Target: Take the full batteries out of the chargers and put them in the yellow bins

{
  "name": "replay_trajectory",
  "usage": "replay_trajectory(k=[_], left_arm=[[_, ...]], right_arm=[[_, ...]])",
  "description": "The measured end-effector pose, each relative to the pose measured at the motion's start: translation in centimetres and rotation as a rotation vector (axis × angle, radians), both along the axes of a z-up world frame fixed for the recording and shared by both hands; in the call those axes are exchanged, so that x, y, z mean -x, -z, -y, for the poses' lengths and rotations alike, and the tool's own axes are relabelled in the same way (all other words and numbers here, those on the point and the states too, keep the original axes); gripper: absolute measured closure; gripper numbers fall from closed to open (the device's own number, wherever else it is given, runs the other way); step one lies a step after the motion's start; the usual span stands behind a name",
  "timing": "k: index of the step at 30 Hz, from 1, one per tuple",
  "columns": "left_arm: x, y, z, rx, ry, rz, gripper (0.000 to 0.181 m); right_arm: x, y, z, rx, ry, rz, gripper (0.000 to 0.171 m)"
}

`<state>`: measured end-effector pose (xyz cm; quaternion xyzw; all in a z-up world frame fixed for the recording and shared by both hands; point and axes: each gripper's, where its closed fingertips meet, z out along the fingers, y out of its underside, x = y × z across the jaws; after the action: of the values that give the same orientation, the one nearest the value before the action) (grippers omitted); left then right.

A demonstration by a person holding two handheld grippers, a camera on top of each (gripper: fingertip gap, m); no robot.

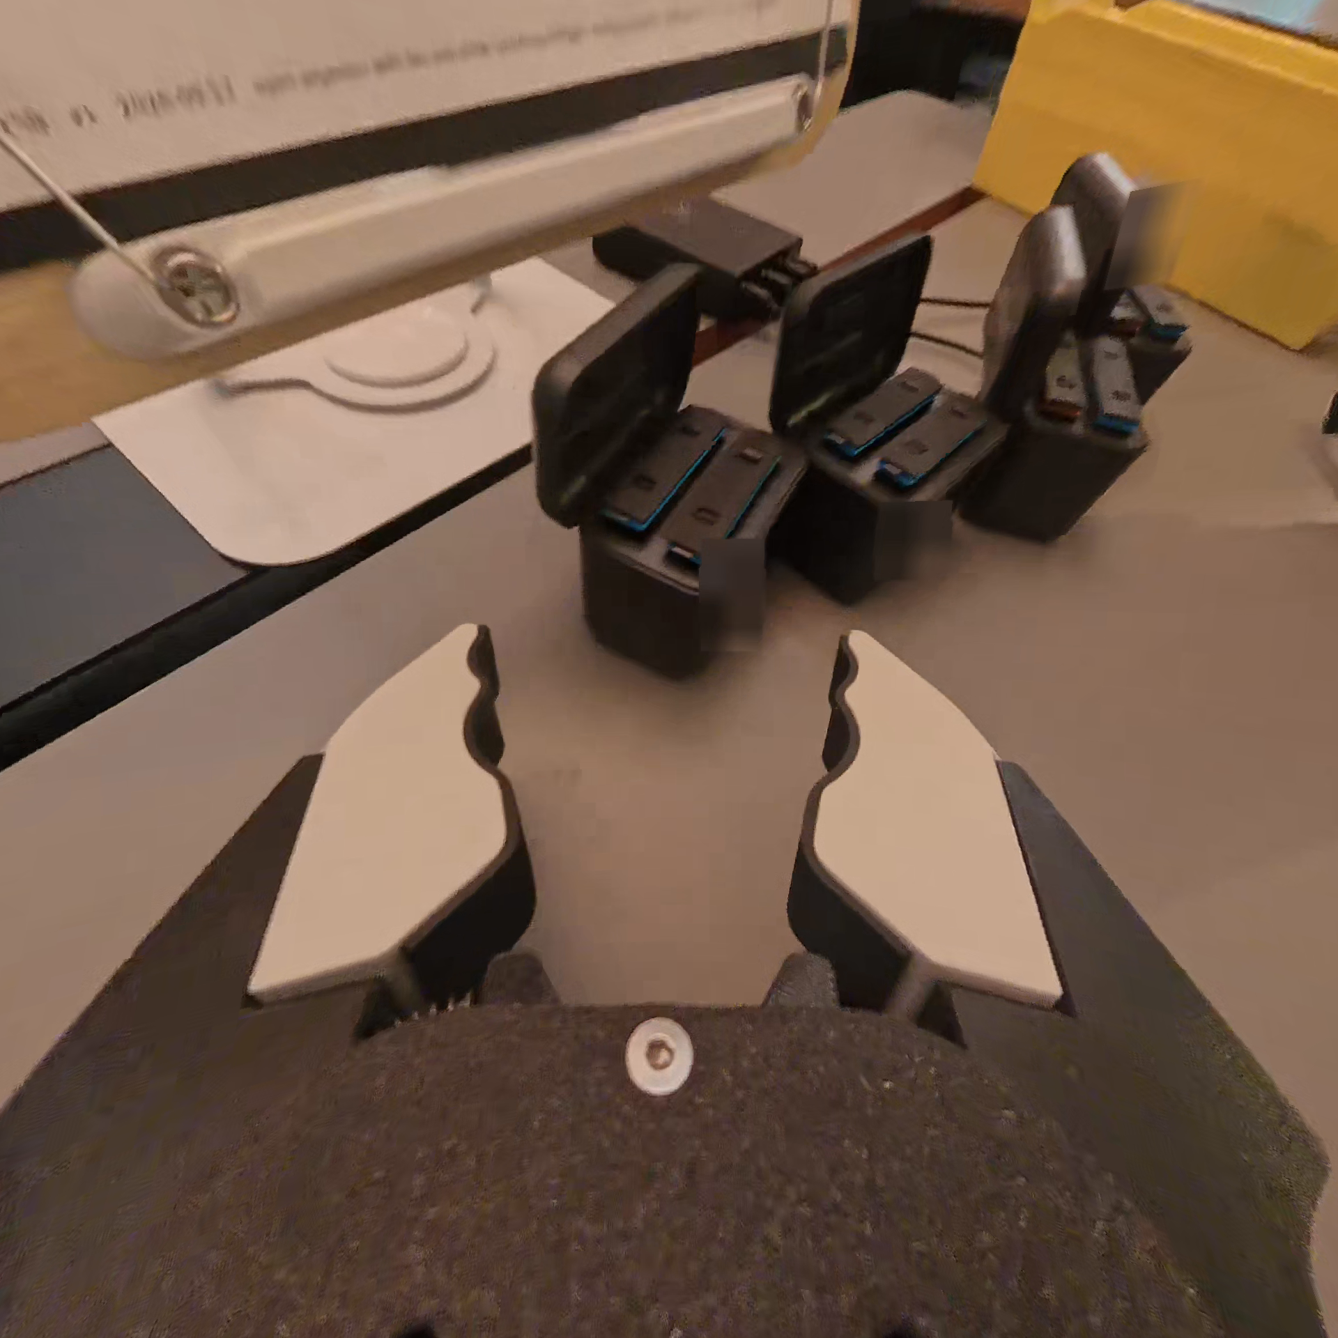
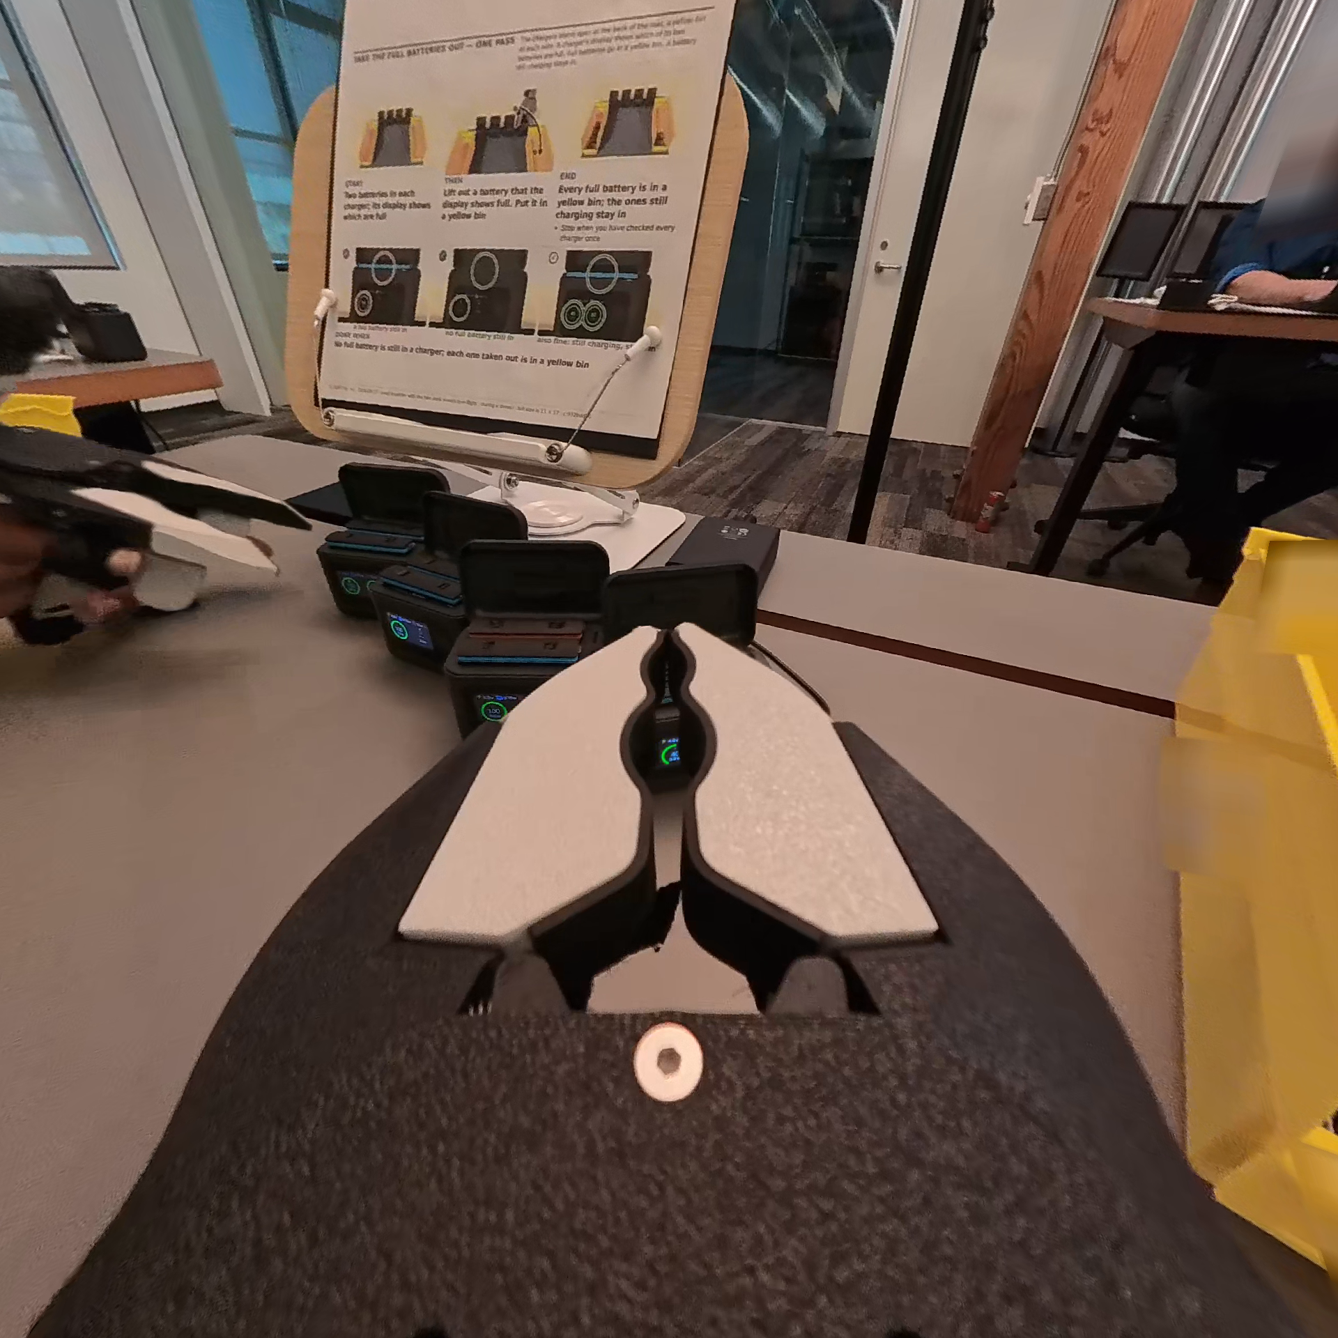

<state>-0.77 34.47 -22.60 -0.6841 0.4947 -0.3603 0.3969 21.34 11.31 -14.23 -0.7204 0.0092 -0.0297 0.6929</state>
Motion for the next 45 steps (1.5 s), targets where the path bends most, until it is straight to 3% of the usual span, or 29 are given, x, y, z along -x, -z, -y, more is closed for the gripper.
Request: replay_trajectory(k=[3,11,16,25,45], left_arm=[[-0.6,1.3,-1.5,-0.001,0.015,-0.065,0.094],[-3.3,2.8,-1.3,-0.003,0.175,-0.159,0.098],[-4.4,3.0,-0.9,-0.018,0.256,-0.175,0.118],[-2.6,3.1,-0.5,-0.031,0.360,-0.194,0.123],[0.3,3.3,-2.4,-0.040,0.324,-0.275,0.120]], right_arm=[[0.2,0.1,-0.1,0.005,-0.011,-0.001,0.171],[0.7,0.5,-0.3,0.019,-0.039,0.009,0.171],[1.0,0.9,-0.4,0.034,-0.053,0.013,0.171],[1.3,1.5,-0.6,0.063,-0.074,0.023,0.171],[2.3,2.0,-0.8,0.089,-0.108,0.055,0.171]])
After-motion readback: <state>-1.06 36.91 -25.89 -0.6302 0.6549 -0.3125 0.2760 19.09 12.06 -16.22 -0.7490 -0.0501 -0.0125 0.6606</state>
